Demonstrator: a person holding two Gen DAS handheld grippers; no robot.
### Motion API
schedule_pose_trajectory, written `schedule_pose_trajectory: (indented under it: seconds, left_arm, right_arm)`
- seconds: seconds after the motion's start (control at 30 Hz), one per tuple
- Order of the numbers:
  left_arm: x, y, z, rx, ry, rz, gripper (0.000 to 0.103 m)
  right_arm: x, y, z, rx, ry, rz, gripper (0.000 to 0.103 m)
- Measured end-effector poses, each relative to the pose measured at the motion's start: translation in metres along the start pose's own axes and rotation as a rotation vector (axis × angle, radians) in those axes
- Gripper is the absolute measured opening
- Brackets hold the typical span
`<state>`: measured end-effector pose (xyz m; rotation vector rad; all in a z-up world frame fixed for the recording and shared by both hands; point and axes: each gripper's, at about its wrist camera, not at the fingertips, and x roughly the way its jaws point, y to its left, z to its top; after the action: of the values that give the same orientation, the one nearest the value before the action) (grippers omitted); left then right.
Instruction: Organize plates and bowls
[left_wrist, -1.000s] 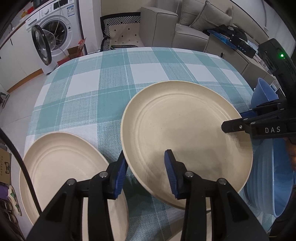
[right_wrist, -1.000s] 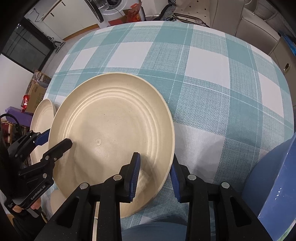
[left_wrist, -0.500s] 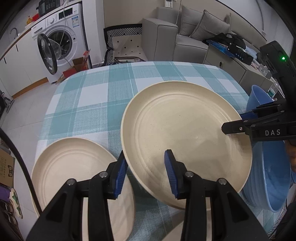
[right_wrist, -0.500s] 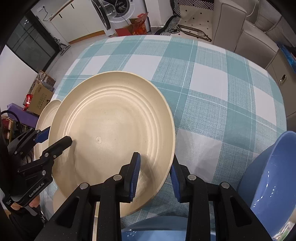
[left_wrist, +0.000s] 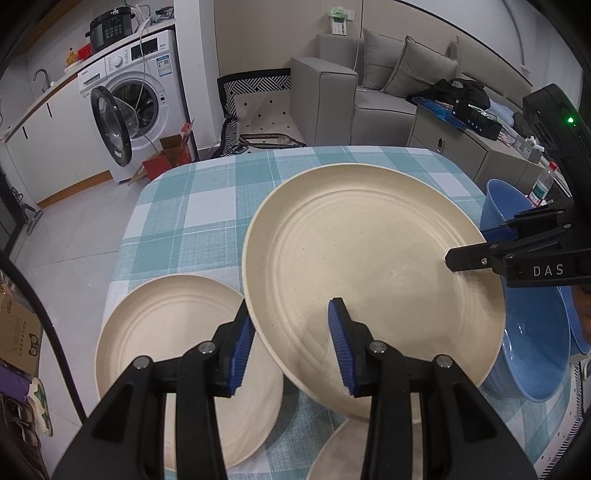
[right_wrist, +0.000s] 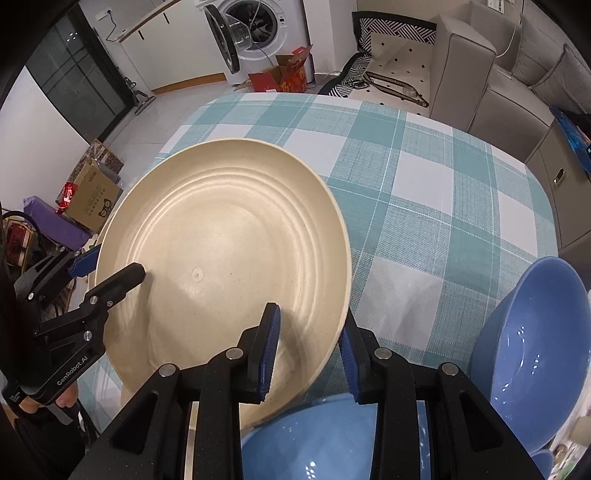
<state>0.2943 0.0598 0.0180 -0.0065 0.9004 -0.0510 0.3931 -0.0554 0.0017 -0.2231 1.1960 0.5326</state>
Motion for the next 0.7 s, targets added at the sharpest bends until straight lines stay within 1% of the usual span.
schedule_pose_trajectory:
  seconds: [0.33,0.7]
  left_arm:
    - [-0.023,-0.008,-0.010,0.015,-0.029,0.020,0.039]
    - [-0.043,-0.008,-0.025,0.022,-0.024,0.013,0.039]
  right_arm:
    - [-0.016,0.011,-0.017,-0.032,-0.019,0.003,0.032]
    - [-0.027,0.024,-0.031,-0.062,-0.004,0.007,0.032]
